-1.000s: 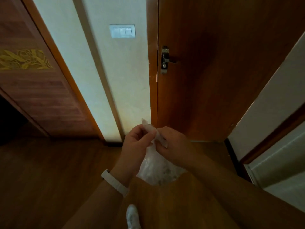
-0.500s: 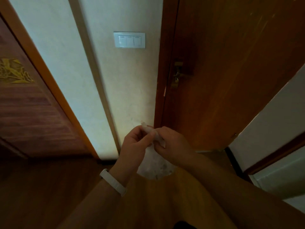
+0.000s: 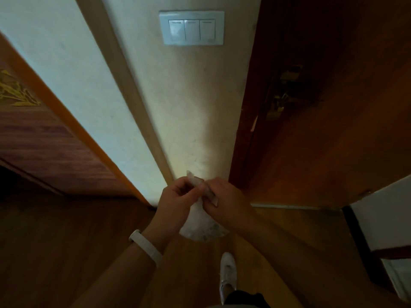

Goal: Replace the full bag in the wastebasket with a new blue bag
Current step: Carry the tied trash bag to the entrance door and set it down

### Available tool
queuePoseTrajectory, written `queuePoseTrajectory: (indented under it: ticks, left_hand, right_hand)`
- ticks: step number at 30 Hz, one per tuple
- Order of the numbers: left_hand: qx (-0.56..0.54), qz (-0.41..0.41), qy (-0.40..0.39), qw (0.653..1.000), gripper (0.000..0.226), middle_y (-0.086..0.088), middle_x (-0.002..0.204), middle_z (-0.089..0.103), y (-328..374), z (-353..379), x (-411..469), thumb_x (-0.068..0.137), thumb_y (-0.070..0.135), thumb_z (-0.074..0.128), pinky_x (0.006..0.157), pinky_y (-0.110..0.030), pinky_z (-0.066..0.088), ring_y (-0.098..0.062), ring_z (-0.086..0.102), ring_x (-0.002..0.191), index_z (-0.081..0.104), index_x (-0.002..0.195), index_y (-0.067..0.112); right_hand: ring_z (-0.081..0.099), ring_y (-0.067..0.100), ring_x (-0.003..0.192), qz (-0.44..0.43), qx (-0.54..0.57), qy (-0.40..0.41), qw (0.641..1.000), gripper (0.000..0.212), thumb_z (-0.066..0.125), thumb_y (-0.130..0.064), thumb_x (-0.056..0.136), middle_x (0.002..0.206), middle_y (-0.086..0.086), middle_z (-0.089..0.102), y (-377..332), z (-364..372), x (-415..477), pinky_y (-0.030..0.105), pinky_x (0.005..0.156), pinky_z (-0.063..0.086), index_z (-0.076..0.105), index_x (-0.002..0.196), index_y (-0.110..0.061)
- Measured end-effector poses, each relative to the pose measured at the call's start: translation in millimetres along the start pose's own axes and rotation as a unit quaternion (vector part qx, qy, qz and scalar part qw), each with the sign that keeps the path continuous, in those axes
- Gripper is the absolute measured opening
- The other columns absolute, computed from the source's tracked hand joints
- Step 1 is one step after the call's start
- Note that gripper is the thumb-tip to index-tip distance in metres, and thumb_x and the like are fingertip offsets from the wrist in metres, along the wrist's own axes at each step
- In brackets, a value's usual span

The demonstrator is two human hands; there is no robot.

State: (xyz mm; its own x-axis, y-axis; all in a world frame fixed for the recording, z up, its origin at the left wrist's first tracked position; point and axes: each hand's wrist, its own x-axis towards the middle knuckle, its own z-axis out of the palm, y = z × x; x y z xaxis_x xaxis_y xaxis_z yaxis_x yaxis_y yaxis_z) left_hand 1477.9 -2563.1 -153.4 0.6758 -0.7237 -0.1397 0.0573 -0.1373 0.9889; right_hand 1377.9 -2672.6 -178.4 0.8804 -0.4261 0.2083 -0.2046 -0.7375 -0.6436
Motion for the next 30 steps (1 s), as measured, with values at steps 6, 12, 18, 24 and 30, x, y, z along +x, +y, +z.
queuePoseTrajectory:
  ticks: [6,12,18,24,30]
  left_hand:
    - [-0.004,-0.064,0.002,0.998,0.012,-0.012,0.084,0.074,-20,13,69,0.089,0.003,0.061,0.074,-0.024,0.053,-0.017,0.071,0.08,0.069,0.094,-0.006]
    - [-0.017,-0.157,-0.004,0.987,0.014,-0.023,0.093,0.071,-73,16,135,0.089,0.006,0.063,0.074,-0.038,0.056,-0.031,0.07,0.083,0.067,0.096,-0.006]
    - [-0.009,-0.197,-0.03,0.98,0.011,-0.02,0.098,0.069,-162,10,185,0.09,0.013,0.063,0.077,-0.031,0.053,-0.02,0.065,0.087,0.068,0.097,0.005]
    - [0.006,-0.212,-0.059,0.975,0.013,0.001,0.091,0.07,-278,1,228,0.092,0.012,0.062,0.08,-0.034,0.05,-0.017,0.064,0.09,0.068,0.09,0.024]
    - [0.057,-0.217,-0.085,0.971,0.014,0.0,0.1,0.074,-395,-9,251,0.094,0.016,0.06,0.085,-0.036,0.053,-0.021,0.067,0.099,0.07,0.1,0.023]
  right_hand:
    - [0.057,0.019,0.092,0.015,0.015,-0.047,0.999,0.027,0.055,-0.032,0.085,0.101,0.0,0.06,72,27,52,0.034,0.071,0.046,0.058,0.107,-0.017]
    - [0.056,0.024,0.084,0.045,-0.003,-0.083,0.996,0.024,0.065,-0.02,0.081,0.093,0.007,0.058,135,69,79,0.026,0.067,0.033,0.057,0.102,-0.011]
    - [0.056,0.025,0.098,0.061,-0.016,-0.105,0.992,0.039,0.064,-0.018,0.081,0.11,0.011,0.061,200,132,87,0.028,0.078,0.042,0.054,0.118,-0.01]
    - [0.062,0.031,0.093,0.06,-0.037,-0.108,0.992,0.041,0.066,-0.012,0.08,0.11,0.014,0.062,275,223,84,0.035,0.071,0.05,0.056,0.119,-0.006]
    - [0.062,0.033,0.099,0.067,-0.065,-0.126,0.988,0.041,0.069,-0.012,0.082,0.112,0.016,0.064,349,319,66,0.037,0.08,0.05,0.058,0.121,-0.004]
